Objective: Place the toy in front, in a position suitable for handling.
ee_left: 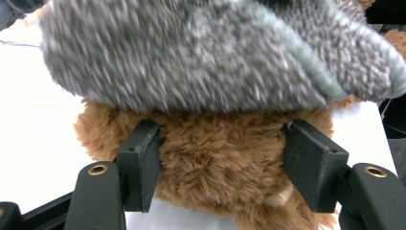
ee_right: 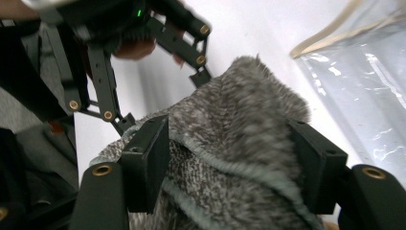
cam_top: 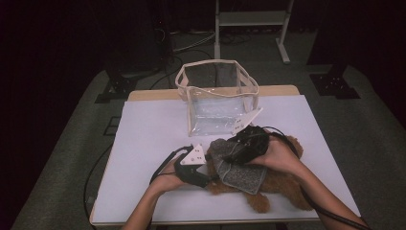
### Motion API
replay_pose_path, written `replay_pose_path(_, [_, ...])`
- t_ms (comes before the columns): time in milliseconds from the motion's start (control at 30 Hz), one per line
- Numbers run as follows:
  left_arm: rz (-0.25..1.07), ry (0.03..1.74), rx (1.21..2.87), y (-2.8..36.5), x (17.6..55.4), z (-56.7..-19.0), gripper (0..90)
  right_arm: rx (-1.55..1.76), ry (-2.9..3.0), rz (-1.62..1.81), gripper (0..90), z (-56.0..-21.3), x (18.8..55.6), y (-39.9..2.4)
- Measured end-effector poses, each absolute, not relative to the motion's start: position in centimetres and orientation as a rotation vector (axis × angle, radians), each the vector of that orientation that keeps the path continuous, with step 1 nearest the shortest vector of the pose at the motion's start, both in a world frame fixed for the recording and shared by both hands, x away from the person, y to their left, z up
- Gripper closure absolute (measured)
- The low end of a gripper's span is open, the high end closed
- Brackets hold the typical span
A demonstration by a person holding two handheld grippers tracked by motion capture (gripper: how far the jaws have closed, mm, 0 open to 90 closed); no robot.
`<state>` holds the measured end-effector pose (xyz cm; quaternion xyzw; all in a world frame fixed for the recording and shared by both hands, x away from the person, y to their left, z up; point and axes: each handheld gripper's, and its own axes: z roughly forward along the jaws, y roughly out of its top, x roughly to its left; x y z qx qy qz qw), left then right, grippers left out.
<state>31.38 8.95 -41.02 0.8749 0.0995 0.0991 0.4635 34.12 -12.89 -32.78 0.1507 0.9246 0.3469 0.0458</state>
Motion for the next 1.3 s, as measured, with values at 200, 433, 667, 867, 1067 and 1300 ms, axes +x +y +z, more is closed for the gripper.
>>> replay_pose_path(200, [0.246, 0.249, 2.157, 8.9, 31.4, -41.1, 34.8, 0.447, 2.830, 0.968, 35.7, -34.5, 34.2, -11.5])
replay_pose_path(433, [0.240, 0.246, 2.160, 9.0, 31.3, -41.2, 34.2, 0.481, 2.817, 1.038, 62.0, -34.9, 34.1, -12.2])
replay_pose_path(667, [0.240, 0.246, 2.161, 9.2, 31.1, -41.1, 34.0, 0.562, 2.796, 1.163, 72.1, -33.8, 34.2, -14.8])
replay_pose_path(867, [0.249, 0.230, 2.168, 9.1, 31.1, -41.1, 35.7, 0.627, 2.774, 1.125, 72.2, -32.6, 34.9, -17.0])
replay_pose_path(1067, [0.261, 0.205, 2.178, 8.9, 31.0, -41.1, 36.7, 0.578, 2.830, 1.080, 72.1, -33.4, 36.0, -14.6])
replay_pose_path(1300, [0.262, 0.196, 2.192, 9.1, 30.9, -41.2, 37.0, 0.555, 2.877, 1.043, 72.1, -34.9, 37.7, -10.5])
